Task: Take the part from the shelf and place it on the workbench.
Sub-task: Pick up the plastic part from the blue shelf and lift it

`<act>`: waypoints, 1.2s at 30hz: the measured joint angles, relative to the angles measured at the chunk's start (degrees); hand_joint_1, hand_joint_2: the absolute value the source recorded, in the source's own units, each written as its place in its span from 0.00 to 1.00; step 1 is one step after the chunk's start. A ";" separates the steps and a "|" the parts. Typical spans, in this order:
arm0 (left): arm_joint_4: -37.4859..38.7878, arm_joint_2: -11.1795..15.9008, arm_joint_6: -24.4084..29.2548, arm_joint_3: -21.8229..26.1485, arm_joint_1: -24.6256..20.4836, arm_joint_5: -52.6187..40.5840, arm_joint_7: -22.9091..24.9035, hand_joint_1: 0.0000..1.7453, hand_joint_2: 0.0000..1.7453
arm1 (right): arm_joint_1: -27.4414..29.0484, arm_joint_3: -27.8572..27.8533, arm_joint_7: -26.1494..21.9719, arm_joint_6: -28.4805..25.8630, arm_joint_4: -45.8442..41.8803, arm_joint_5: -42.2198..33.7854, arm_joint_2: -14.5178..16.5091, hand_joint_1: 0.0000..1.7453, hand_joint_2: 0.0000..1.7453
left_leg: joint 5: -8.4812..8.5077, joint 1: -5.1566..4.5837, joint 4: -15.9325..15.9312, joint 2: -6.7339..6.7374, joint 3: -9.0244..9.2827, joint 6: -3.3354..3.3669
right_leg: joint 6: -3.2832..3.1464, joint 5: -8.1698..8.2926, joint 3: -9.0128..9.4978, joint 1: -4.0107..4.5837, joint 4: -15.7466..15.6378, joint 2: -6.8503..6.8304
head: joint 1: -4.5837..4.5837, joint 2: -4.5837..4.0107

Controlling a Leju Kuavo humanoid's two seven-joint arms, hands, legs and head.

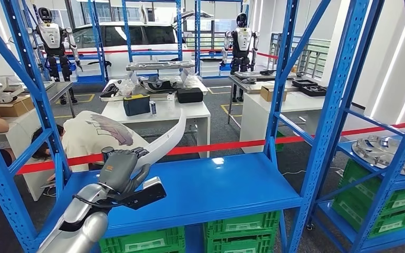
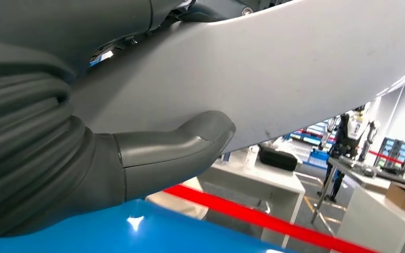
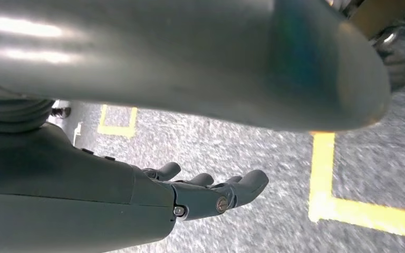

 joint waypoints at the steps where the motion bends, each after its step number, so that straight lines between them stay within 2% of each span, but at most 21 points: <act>1: 0.05 0.05 0.01 0.00 -0.02 -0.02 -0.03 1.00 1.00 | -0.05 -0.09 -0.01 0.05 -0.01 0.01 -0.03 0.00 0.00 | 0.49 -0.07 0.26 -0.01 -0.74 -0.19 | -0.35 -0.41 3.26 0.22 -4.36 0.00 | 0.02 0.00; 3: 0.14 0.19 0.03 -0.01 -0.10 -0.03 -0.18 1.00 1.00 | -0.16 -0.25 -0.04 0.22 -0.03 -0.01 -0.09 0.00 0.00 | 1.40 -0.14 0.49 0.06 -1.37 -0.72 | -0.93 -2.06 7.42 0.56 -10.45 0.03 | 0.00 0.00; 6: 0.50 0.25 0.02 -0.02 -0.32 -0.04 -0.46 1.00 1.00 | -0.22 -0.53 -0.02 0.33 -0.04 0.01 -0.14 0.00 0.00 | 2.18 -0.07 0.43 0.02 -1.68 -1.67 | -1.81 -1.33 7.36 0.55 -11.93 -0.11 | -0.05 -0.01; 8: 0.81 0.31 -0.01 -0.02 -0.45 -0.05 -0.46 1.00 1.00 | -0.25 -0.61 0.03 0.32 -0.04 0.05 -0.16 0.00 0.00 | -1.23 0.14 3.08 -0.16 -2.79 -2.49 | -2.42 0.14 6.33 0.27 -12.33 -0.41 | -0.11 -0.02; 10: 1.06 0.41 0.01 -0.03 -0.55 -0.07 -0.52 1.00 1.00 | -0.28 -0.62 0.03 0.30 -0.04 0.07 -0.20 0.00 0.00 | -7.01 0.63 9.44 -0.22 -4.31 -3.28 | -2.60 1.55 4.88 0.15 -12.36 -0.56 | -0.20 -0.02; 11: 1.17 0.44 0.03 -0.03 -0.56 -0.06 -0.61 1.00 1.00 | -0.28 -0.63 0.01 0.30 -0.04 0.07 -0.21 0.00 0.00 | -8.68 0.87 12.81 -0.21 -4.76 -3.58 | -2.52 2.28 4.02 0.11 -12.32 -0.59 | -0.21 -0.02; 13: 1.48 0.45 0.06 -0.05 -0.49 -0.06 -0.89 1.00 1.00 | -0.28 -0.65 -0.06 0.30 -0.04 0.05 -0.21 0.00 0.00 | -8.10 1.30 15.99 -0.20 -3.91 -4.01 | -2.27 3.77 2.02 -0.03 -12.21 -0.66 | -0.21 -0.02; 15: 1.75 0.36 0.09 -0.07 -0.48 -0.08 -1.07 1.00 1.00 | -0.28 -0.67 -0.09 0.30 -0.04 0.02 -0.22 0.00 0.00 | -5.36 1.67 12.20 -0.21 0.30 -4.21 | -1.87 5.16 0.24 -0.21 -12.04 -0.66 | -0.20 -0.02; 17: 1.84 0.17 0.14 -0.08 -0.55 -0.12 -1.14 1.00 1.00 | -0.22 -0.69 -0.09 0.30 -0.04 -0.01 -0.27 0.00 0.00 | -5.99 1.62 4.38 -0.31 6.23 -3.92 | -1.21 6.30 -0.89 -0.29 -11.85 -0.57 | -0.22 -0.02; 18: 1.86 0.08 0.17 -0.09 -0.63 -0.15 -1.17 1.00 1.00 | -0.21 -0.70 -0.10 0.30 -0.04 -0.02 -0.30 0.00 0.00 | -6.83 1.47 1.49 -0.37 8.02 -3.54 | -0.80 6.87 -1.10 -0.31 -11.86 -0.55 | -0.22 -0.02; 19: 1.92 -0.02 0.20 -0.09 -0.71 -0.19 -1.20 1.00 1.00 | -0.19 -0.71 -0.11 0.29 -0.04 -0.04 -0.32 0.00 0.00 | -7.44 1.17 -0.14 -0.42 8.83 -3.04 | -0.36 7.45 -1.23 -0.40 -12.00 -0.53 | -0.20 -0.02; 21: 2.13 -0.18 0.28 -0.09 -0.86 -0.26 -1.24 1.00 1.00 | -0.15 -0.71 -0.15 0.29 -0.04 -0.12 -0.32 0.00 0.00 | -6.69 0.90 -0.59 -0.31 8.17 -1.86 | 0.43 8.27 -1.39 -0.72 -12.31 -0.52 | -0.16 -0.02; 22: 2.28 -0.31 0.34 -0.09 -0.94 -0.31 -1.24 1.00 1.00 | -0.09 -0.72 -0.17 0.29 -0.03 -0.20 -0.32 0.00 0.00 | -6.07 0.83 -0.65 -0.18 7.77 -1.24 | 0.70 7.53 -1.78 -0.89 -11.87 -0.47 | -0.15 -0.03; 23: 2.42 -0.46 0.42 -0.09 -1.02 -0.34 -1.24 1.00 1.00 | -0.01 -0.74 -0.18 0.34 -0.03 -0.30 -0.30 0.00 0.00 | -5.30 0.86 -0.76 -0.06 7.13 -0.64 | 0.90 5.54 -2.54 -0.97 -10.27 -0.41 | -0.15 -0.03; 26: 2.78 -0.90 0.56 -0.09 -1.17 -0.58 -1.33 1.00 1.00 | 0.05 -0.92 -0.14 1.23 -0.02 -0.67 -0.26 0.00 0.00 | -2.95 0.62 -0.71 0.05 4.51 0.31 | 1.12 -2.74 -5.56 -0.90 -0.13 -0.24 | -0.14 -0.02; 27: 2.95 -1.01 0.57 -0.09 -1.16 -0.68 -1.36 1.00 1.00 | 0.03 -1.02 -0.13 1.51 -0.02 -0.79 -0.28 0.00 0.00 | -2.19 0.50 -0.65 0.05 3.47 0.36 | 1.12 -3.61 -5.94 -0.79 3.02 -0.20 | -0.14 -0.02; 29: 3.37 -1.20 0.57 -0.09 -1.15 -0.82 -1.40 1.00 1.00 | 0.02 -1.18 -0.10 1.66 -0.02 -0.98 -0.34 0.00 0.00 | -0.62 0.34 -0.47 0.06 1.24 0.28 | 0.91 -1.94 -4.32 -0.52 4.75 -0.15 | -0.13 -0.02; 31: 3.61 -1.37 0.57 -0.09 -1.16 -0.87 -1.44 1.00 1.00 | -0.03 -1.31 -0.10 1.66 -0.03 -1.04 -0.34 0.00 0.00 | 0.70 0.28 -0.16 0.05 -0.61 -0.01 | 0.46 -0.09 1.29 -0.27 -1.35 -0.14 | -0.13 -0.02; 33: 3.68 -1.48 0.60 -0.09 -1.20 -0.88 -1.50 1.00 1.00 | -0.14 -1.52 -0.11 1.66 -0.03 -1.10 -0.36 0.00 0.00 | 1.74 0.19 0.18 0.09 -1.62 -0.55 | -0.14 -1.47 6.81 0.07 -9.08 -0.08 | -0.13 -0.02; 34: 3.71 -1.58 0.62 -0.09 -1.24 -0.88 -1.57 1.00 1.00 | -0.19 -1.65 -0.11 1.66 -0.04 -1.12 -0.36 0.00 0.00 | 2.25 0.19 0.19 0.13 -1.78 -0.88 | -0.45 -2.27 8.12 0.25 -11.20 -0.05 | -0.14 -0.02; 36: 3.89 -1.71 0.66 -0.09 -1.31 -0.90 -1.76 1.00 1.00 | -0.20 -1.88 -0.12 1.66 -0.03 -1.15 -0.36 0.00 0.00 | 3.07 0.29 0.00 0.17 -1.93 -1.55 | -1.14 -1.77 7.93 0.31 -12.11 -0.11 | -0.11 -0.02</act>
